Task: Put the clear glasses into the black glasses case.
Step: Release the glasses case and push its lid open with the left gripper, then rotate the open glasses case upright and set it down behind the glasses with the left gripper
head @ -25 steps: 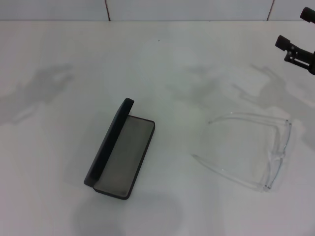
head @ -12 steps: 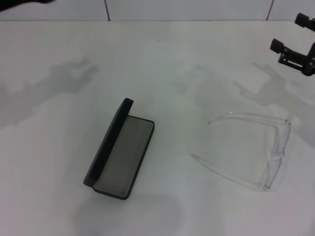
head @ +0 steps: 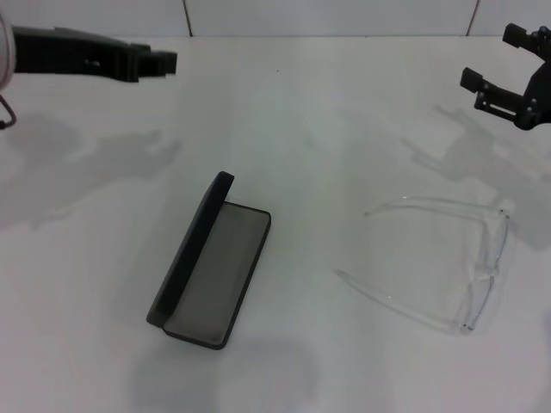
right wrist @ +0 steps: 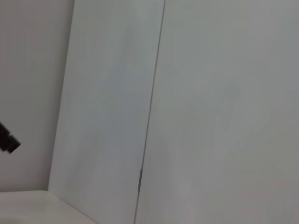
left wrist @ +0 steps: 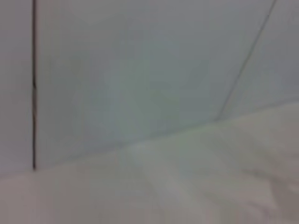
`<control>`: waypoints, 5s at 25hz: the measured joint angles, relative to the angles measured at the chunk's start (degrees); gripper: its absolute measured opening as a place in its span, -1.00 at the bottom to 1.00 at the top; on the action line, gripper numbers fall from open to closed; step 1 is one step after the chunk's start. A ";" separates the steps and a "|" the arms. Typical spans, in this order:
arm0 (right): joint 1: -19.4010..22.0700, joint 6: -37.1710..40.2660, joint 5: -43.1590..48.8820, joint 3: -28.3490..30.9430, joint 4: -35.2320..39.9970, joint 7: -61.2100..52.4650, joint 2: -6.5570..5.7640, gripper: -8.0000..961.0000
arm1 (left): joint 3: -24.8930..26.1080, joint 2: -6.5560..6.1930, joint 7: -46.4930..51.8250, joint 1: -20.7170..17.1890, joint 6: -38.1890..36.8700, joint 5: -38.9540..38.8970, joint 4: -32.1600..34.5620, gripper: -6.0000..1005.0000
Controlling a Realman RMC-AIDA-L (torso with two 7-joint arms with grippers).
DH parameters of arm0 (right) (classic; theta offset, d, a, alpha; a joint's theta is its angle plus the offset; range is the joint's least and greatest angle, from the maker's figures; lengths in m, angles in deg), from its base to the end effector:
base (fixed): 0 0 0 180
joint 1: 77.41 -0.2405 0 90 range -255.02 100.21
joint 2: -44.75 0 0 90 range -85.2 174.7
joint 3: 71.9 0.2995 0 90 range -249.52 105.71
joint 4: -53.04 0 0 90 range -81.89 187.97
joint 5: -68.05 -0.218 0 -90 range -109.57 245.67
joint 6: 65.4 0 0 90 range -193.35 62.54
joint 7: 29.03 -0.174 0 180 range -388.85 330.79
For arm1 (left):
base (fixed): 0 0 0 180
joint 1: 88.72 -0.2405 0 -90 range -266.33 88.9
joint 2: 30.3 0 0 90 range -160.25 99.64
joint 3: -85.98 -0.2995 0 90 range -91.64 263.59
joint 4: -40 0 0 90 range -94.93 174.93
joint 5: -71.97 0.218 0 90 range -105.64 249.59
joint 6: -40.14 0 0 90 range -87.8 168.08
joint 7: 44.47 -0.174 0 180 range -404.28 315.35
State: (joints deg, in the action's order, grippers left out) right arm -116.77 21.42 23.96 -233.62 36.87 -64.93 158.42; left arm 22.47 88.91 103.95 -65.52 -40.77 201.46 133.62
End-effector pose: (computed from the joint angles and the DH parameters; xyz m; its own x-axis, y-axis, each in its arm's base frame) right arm 0.3026 0.4196 0.0042 0.7856 0.1438 -0.6018 -0.3589 -0.6863 -0.6326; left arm -0.2004 0.3955 0.0432 0.6903 0.6027 0.4002 0.7231 -0.5557 -0.4103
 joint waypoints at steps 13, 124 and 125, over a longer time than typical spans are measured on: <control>-0.13 0.05 -0.03 0.00 0.36 0.16 0.25 0.75 | -3.73 -0.12 5.44 3.73 -8.64 8.45 -2.25 0.16; 11.13 14.49 -4.28 0.42 -0.05 -5.75 0.05 0.75 | -21.57 0.45 -19.10 21.50 -2.52 19.86 -16.75 -0.59; 11.81 15.29 -4.65 0.44 -0.18 -6.03 0.12 0.75 | -21.76 0.47 -19.78 21.92 -2.28 19.84 -16.91 -0.59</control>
State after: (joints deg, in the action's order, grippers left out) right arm -104.95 36.71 19.31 -233.18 36.70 -70.96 158.54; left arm 0.71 89.37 84.17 -43.60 -43.05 221.31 116.71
